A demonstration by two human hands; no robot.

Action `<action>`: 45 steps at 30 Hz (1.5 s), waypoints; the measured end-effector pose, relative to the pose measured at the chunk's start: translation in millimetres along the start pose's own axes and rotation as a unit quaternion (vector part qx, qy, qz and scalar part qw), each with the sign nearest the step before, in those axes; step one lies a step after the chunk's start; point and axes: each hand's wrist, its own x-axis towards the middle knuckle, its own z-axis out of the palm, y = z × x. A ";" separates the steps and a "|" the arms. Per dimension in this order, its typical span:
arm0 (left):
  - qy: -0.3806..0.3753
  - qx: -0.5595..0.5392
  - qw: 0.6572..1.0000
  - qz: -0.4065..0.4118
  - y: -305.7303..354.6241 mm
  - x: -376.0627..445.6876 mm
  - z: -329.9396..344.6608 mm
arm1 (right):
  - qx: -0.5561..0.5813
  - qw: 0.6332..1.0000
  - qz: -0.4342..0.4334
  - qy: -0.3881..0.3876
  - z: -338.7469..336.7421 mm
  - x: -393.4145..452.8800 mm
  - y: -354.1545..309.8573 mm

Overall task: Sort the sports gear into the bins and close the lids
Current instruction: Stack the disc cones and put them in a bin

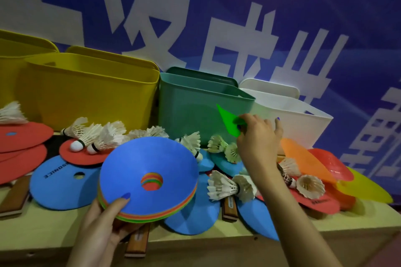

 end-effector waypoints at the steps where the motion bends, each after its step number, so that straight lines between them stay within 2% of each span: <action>1: 0.003 -0.004 1.000 -0.001 0.3 -0.1 0.9 | 0.033 0.997 -0.048 0.041 -6.1 -15.8 -12.2; 3: -0.001 -0.011 1.000 0.000 2.2 -1.5 1.2 | 0.098 0.978 -0.164 0.089 -13.1 -45.6 -33.5; 5: -0.026 -0.024 0.999 -0.010 3.9 -4.9 -0.6 | 0.115 0.956 -0.262 0.062 -11.9 -72.3 -46.5; 7: -0.040 -0.035 0.998 -0.019 5.3 -8.3 -2.1 | 0.102 0.941 -0.324 0.010 -5.5 -92.3 -52.3; 12: -0.049 -0.058 0.997 -0.019 8.2 -12.2 -5.3 | 0.080 0.920 -0.358 -0.138 9.0 -112.1 -46.5; 18: -0.056 -0.021 0.998 -0.017 10.4 -14.9 -3.0 | 0.105 0.902 -0.367 -0.204 4.4 -108.0 -35.7; 25: -0.072 -0.003 0.997 -0.015 14.7 -13.7 1.2 | 0.150 0.912 -0.308 -0.227 -0.9 -94.4 -4.5; 29: -0.069 0.014 0.997 -0.016 13.6 -11.3 0.5 | 0.165 0.917 -0.302 -0.203 -0.1 -94.7 4.9; 34: -0.038 0.021 0.999 0.010 8.1 -12.3 0.1 | 0.252 0.921 -0.160 -0.251 6.3 -89.7 7.1; 37: -0.040 0.024 0.999 0.012 7.7 -18.3 2.1 | 0.301 0.918 -0.088 -0.243 7.5 -82.9 5.6; 39: -0.055 0.024 0.998 0.008 9.5 -21.6 6.4 | 0.366 0.894 -0.017 -0.259 6.1 -76.2 5.4; 42: -0.095 0.031 0.995 -0.004 12.2 -24.7 18.2 | 0.461 0.838 0.053 -0.289 7.3 -66.9 3.6; 45: -0.149 0.048 0.988 -0.010 10.0 -26.5 34.7 | 0.511 0.814 0.089 -0.262 14.2 -61.7 4.9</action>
